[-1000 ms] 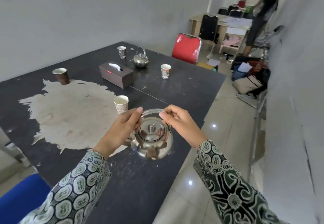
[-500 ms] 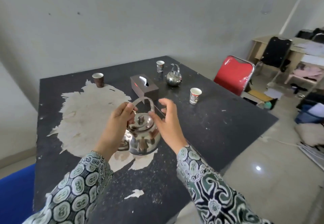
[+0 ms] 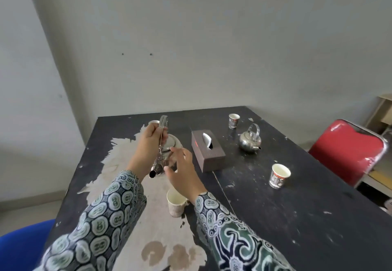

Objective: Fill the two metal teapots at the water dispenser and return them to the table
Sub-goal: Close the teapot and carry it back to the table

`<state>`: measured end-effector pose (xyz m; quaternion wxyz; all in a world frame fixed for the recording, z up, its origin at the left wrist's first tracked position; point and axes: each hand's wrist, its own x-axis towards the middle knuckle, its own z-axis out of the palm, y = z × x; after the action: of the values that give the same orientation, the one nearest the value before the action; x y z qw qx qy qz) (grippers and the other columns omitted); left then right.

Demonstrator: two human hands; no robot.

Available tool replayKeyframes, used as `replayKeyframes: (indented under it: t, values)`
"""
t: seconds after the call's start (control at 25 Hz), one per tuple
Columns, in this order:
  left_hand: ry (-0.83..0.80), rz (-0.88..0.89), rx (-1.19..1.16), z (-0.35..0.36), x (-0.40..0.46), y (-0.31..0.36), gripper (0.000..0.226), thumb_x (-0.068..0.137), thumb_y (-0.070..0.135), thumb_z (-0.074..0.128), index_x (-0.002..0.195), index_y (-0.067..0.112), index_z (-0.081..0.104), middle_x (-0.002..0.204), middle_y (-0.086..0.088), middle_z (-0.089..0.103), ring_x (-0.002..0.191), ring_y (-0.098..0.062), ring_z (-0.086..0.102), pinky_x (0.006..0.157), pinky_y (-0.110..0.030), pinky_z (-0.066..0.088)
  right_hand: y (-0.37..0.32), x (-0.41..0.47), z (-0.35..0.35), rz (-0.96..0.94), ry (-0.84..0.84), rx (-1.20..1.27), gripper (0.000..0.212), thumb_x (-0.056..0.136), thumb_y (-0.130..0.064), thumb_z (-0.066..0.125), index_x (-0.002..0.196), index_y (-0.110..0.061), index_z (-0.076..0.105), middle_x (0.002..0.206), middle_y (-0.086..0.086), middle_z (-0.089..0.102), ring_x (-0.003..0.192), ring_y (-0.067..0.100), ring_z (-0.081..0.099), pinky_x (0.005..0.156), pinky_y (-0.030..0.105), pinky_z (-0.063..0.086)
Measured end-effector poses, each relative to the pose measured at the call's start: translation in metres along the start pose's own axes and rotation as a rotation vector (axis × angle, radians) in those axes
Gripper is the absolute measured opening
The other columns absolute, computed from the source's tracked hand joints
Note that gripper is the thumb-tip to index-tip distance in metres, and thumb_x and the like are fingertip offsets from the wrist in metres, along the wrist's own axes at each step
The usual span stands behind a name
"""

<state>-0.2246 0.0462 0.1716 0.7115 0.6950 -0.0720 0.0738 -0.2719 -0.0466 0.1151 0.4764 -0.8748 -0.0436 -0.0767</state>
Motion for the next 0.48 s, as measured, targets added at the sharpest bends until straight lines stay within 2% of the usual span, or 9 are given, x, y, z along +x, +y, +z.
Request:
replayKeyframes:
  t: [0.08,0.16,0.24,0.4,0.48]
  values:
    - [0.006,-0.010,0.074,0.000,0.030,-0.009,0.020,0.096,0.007,0.034,0.084,0.007,0.050,0.074,0.000,0.053,0.067,-0.013,0.045,0.063,-0.015,0.041,0.002,0.031,0.003,0.026,-0.095,-0.025,0.048,0.088,-0.015,0.045,0.134,-0.020,0.031,0.142,0.013,0.022,0.117,0.033,0.047,0.104,0.047,0.036]
    - [-0.009,-0.026,0.148,0.000,0.056,-0.022,0.024,0.097,0.009,0.035,0.082,0.014,0.054,0.080,0.003,0.058,0.075,-0.014,0.049,0.071,-0.023,0.041,0.011,0.058,0.005,0.056,-0.197,-0.089,0.059,0.092,-0.015,0.042,0.144,-0.015,0.013,0.150,0.016,0.006,0.126,0.034,0.040,0.106,0.040,0.031]
    - [-0.011,-0.042,0.219,0.004,0.077,-0.037,0.025,0.096,0.010,0.037,0.083,0.014,0.057,0.084,0.004,0.060,0.078,-0.012,0.051,0.069,-0.019,0.040,0.025,0.083,0.007,0.080,-0.276,-0.156,0.066,0.094,-0.014,0.040,0.145,-0.009,-0.001,0.153,0.019,-0.007,0.133,0.035,0.031,0.108,0.038,0.027]
    - [-0.040,-0.111,0.238,0.014,0.111,-0.077,0.020,0.096,0.006,0.037,0.086,0.013,0.054,0.092,-0.002,0.063,0.078,-0.009,0.056,0.061,-0.011,0.044,0.065,0.133,0.015,0.130,-0.405,-0.274,0.069,0.095,-0.015,0.038,0.144,-0.004,-0.010,0.153,0.023,-0.012,0.139,0.037,0.019,0.113,0.043,0.021]
    - [-0.035,-0.177,0.222,0.014,0.124,-0.103,0.019,0.096,0.007,0.038,0.086,0.017,0.051,0.098,-0.009,0.064,0.081,-0.014,0.058,0.063,-0.017,0.046,0.084,0.149,0.020,0.162,-0.460,-0.306,0.070,0.095,-0.018,0.038,0.143,-0.003,-0.011,0.153,0.022,-0.011,0.140,0.037,0.016,0.114,0.044,0.020]
